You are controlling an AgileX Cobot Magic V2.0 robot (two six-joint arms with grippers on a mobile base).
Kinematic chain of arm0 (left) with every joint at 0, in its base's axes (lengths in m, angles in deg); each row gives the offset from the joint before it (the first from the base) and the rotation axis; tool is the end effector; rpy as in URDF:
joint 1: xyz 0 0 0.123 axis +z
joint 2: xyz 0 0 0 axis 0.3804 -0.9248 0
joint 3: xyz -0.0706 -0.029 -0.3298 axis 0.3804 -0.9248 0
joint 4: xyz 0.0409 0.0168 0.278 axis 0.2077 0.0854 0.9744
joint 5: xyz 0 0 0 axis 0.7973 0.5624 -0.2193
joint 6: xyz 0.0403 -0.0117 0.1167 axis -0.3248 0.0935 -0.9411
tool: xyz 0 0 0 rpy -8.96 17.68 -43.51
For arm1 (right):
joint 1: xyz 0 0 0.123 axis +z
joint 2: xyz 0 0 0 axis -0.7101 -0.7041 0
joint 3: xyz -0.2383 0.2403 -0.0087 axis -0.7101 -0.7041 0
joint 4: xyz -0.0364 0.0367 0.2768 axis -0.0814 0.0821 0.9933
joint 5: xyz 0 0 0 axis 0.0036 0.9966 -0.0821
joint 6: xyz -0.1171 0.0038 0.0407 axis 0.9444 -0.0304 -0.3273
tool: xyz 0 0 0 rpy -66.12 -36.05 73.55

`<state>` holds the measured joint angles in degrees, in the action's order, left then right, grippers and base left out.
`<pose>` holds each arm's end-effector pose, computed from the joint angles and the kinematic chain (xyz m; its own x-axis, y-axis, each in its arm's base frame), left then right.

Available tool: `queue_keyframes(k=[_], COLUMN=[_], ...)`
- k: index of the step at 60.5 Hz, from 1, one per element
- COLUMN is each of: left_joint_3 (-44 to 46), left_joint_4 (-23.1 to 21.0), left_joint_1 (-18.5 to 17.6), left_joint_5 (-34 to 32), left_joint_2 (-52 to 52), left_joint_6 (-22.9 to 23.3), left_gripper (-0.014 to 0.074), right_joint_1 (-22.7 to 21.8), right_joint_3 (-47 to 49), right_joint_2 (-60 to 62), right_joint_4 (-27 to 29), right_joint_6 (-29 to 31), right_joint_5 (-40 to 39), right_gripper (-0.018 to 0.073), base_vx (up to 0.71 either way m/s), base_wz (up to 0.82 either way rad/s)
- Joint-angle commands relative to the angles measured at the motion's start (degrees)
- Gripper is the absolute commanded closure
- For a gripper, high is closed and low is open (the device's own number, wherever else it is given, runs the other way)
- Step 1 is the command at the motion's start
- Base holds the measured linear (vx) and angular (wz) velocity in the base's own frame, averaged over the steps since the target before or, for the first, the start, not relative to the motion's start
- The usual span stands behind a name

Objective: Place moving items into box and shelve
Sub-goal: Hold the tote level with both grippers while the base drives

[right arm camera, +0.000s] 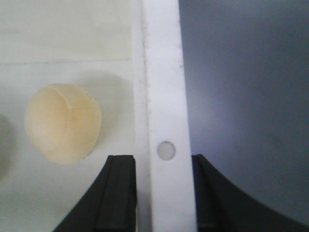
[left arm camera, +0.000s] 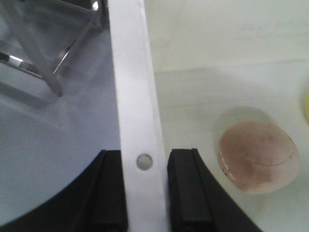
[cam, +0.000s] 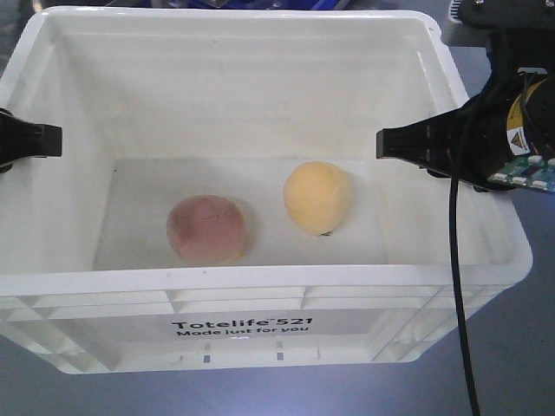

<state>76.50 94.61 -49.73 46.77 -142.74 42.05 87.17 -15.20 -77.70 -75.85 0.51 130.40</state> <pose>0.2051 -0.0708 0.4150 -0.7115 0.0193 -0.7025 0.0680 0.9968 -0.0415 0.2303 0.1303 0.3969 -0.7452 -0.0440 -0.6654 -0.0209 0.9989 -0.0427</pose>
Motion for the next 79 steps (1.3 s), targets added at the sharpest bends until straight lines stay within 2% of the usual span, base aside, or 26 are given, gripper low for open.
queue_keyframes(k=[1,50,79], left_joint_3=[2.33,2.33,2.33], left_joint_4=[2.55,2.55,2.55], left_joint_1=[-0.4,-0.4,-0.4], left_joint_5=[-6.61,-6.61,-6.44], left_joint_2=[1.34,1.34,1.38], left_joint_6=[0.11,0.11,0.11], left_gripper=[0.0619,0.0619,0.0619], right_joint_1=[-0.4,-0.4,-0.4], right_joint_3=[2.3,2.3,2.3], right_joint_2=[2.02,2.02,2.02], right_joint_4=[-7.11,-7.11,-7.11], right_joint_6=[0.32,0.32,0.32], right_joint_5=[-4.26,-4.01,-3.52], right_gripper=[0.0484,0.0484,0.0484], base_vx=[0.15,0.15,0.2], base_wz=[-0.57,-0.53,-0.26])
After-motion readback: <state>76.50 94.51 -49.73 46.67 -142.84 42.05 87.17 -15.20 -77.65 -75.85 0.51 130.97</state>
